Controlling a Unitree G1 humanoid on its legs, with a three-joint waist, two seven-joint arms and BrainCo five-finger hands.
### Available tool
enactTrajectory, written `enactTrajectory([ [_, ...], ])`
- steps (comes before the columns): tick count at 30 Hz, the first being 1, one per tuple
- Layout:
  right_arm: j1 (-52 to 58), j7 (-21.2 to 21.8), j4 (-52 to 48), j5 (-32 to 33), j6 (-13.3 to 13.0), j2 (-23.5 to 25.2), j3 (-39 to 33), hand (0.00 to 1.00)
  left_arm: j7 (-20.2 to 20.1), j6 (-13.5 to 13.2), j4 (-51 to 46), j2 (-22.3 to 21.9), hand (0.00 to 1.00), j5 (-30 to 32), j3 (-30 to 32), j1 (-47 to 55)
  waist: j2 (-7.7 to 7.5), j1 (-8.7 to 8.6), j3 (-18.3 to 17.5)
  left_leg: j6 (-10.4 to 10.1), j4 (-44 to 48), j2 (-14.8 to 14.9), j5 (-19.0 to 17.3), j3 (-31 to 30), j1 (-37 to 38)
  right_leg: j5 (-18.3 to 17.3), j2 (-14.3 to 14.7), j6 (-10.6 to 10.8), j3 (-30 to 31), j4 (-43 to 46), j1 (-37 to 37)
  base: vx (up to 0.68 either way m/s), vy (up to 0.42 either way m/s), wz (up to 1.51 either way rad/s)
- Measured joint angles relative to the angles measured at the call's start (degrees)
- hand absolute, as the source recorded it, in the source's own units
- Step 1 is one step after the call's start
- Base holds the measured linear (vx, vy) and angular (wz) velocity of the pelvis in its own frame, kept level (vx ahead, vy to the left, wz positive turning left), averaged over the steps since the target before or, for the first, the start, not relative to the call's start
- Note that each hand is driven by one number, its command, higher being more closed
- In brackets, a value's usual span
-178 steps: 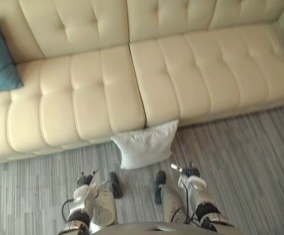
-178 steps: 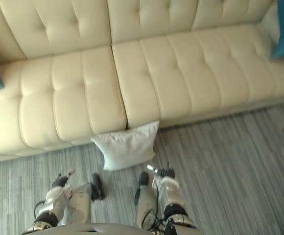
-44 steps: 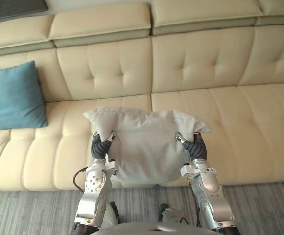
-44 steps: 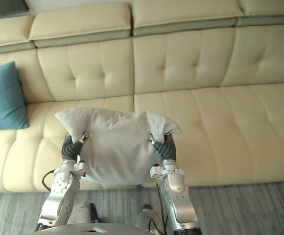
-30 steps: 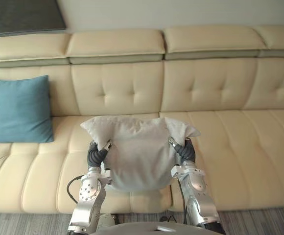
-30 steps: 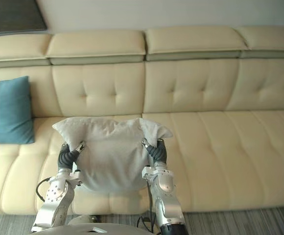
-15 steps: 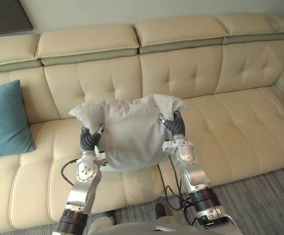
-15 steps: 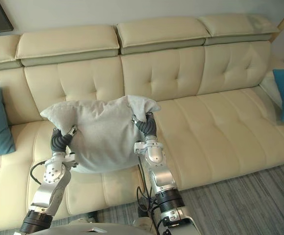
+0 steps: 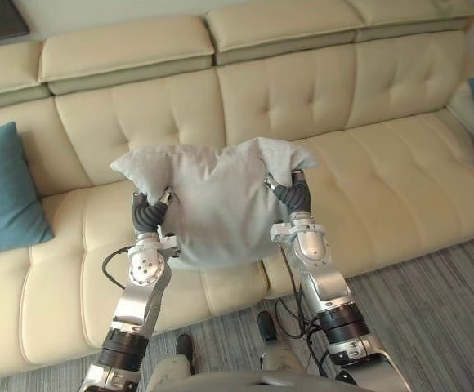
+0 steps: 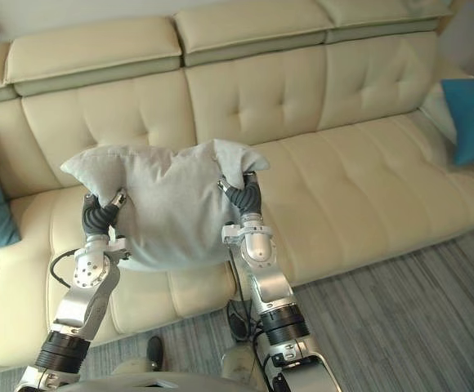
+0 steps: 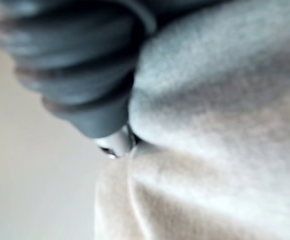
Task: Pick up cushions and gather them together orderly.
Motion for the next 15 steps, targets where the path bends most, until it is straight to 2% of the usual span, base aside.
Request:
enactTrajectory([
  [2,0.0,0.1,1.0,0.0,0.0,0.4,0.5,1.0,0.0,0.0,-0.2,0.0,1.0,0.1,0.5,1.4,-0.03,0.76,0.0,-0.7,-0.4,1.8,-0.4,2.5,1.4,0.7,1.9,-0.9,2.4,-0.7,-0.1,-0.07,-0.115,-0.73],
  [3,0.2,0.1,1.7,0.0,0.1,0.4,0.6,1.0,0.0,0.1,-0.2,-0.2,1.0,0.1,0.5,2.1,0.0,0.6,0.0,-1.4,-1.2,2.7,-0.6,3.4,2.3,1.0,2.8,-1.2,2.6,-0.9,0.0,-0.04,-0.105,-0.46],
  [7,1.1,0.1,1.6,0.0,0.2,0.0,0.4,1.0,-0.1,0.4,-0.2,-1.4,1.0,0.2,0.0,2.2,0.01,0.44,0.0,-3.5,-4.1,5.3,0.7,3.5,3.9,1.6,5.0,-1.8,2.0,-1.3,0.2,0.0,-0.098,-0.12],
  [10,0.9,0.0,1.6,0.0,0.2,-0.2,0.4,1.0,0.0,0.7,-0.2,-1.4,1.0,1.4,0.0,1.7,0.08,0.94,0.0,-4.1,-6.1,6.6,2.3,3.4,4.0,2.5,6.2,-2.2,1.0,-2.3,0.1,0.02,-0.067,0.05],
  [13,-1.9,-1.3,1.7,0.0,0.2,-0.3,0.4,1.0,1.5,0.8,0.1,-0.8,1.0,2.4,0.0,-2.1,0.14,2.43,0.1,-4.8,-7.9,7.5,4.6,3.2,1.4,3.8,6.9,-2.3,0.1,-2.9,-2.9,-0.02,-0.045,0.11],
  [15,-6.7,-3.6,2.5,0.0,0.2,-0.7,0.4,1.0,3.9,0.8,2.7,0.3,1.0,2.4,0.1,-8.7,0.73,3.21,0.7,-4.9,-8.1,7.9,6.2,1.6,-1.8,4.9,7.0,-2.0,-1.7,-3.0,-5.1,-0.09,-0.04,0.28],
])
